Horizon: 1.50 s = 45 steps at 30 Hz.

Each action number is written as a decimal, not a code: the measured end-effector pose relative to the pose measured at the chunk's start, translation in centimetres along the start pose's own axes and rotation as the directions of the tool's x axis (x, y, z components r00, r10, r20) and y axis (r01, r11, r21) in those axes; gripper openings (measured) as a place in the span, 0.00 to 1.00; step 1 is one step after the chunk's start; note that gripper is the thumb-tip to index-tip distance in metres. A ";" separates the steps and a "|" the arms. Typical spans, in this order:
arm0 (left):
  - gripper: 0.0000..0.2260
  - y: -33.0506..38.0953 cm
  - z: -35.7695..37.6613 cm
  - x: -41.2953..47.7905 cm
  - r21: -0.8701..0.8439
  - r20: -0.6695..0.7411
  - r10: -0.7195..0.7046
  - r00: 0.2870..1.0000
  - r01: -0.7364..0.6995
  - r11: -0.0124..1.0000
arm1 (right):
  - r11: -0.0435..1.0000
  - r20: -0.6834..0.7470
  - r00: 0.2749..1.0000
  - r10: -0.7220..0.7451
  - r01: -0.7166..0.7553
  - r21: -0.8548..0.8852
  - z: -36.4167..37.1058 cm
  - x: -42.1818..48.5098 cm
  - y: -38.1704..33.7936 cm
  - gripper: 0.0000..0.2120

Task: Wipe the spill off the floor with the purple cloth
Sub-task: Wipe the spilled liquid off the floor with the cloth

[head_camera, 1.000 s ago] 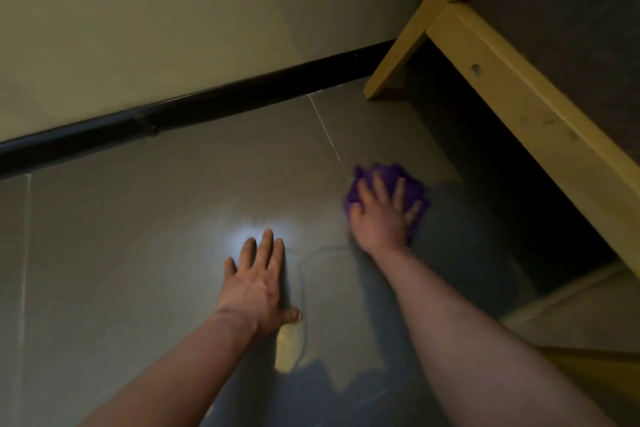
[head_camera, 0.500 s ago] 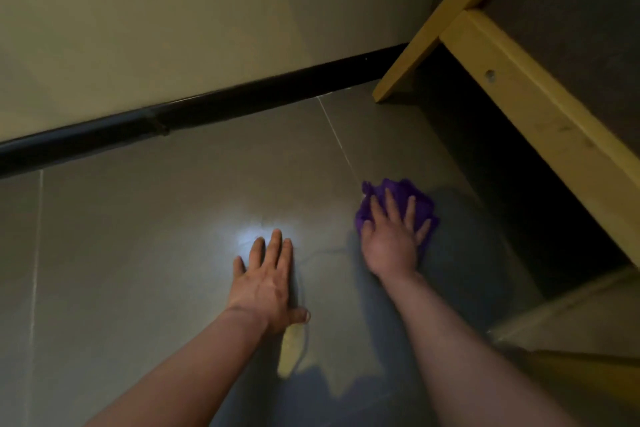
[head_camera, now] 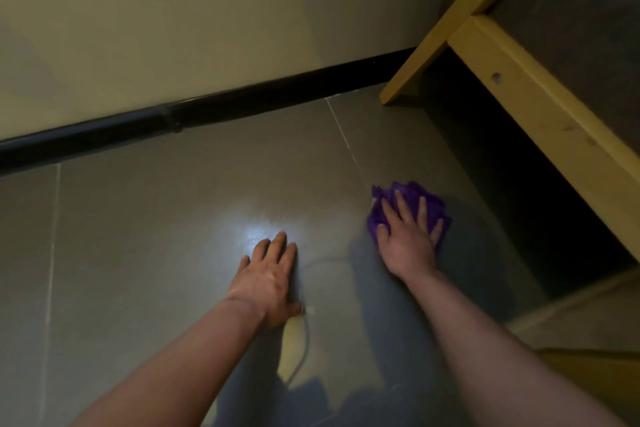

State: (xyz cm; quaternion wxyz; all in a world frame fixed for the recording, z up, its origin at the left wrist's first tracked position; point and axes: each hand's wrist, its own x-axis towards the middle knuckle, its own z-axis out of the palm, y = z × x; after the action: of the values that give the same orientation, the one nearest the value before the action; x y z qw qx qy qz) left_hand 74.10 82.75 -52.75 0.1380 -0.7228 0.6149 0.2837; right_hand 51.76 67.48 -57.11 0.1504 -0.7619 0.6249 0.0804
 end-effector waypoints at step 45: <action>0.44 0.9 -0.1 0.7 -0.152 -0.245 -0.057 0.968 0.019 0.988 | 0.688 -0.108 0.866 -0.488 0.458 0.563 0.0 -5.8 -7.0 0.31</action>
State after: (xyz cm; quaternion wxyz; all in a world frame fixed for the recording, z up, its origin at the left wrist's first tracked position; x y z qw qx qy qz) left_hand 73.26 81.92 -52.98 0.0111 -0.7725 0.5905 0.2333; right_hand 57.38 74.06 -54.43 0.4027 -0.8136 0.3979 -0.1327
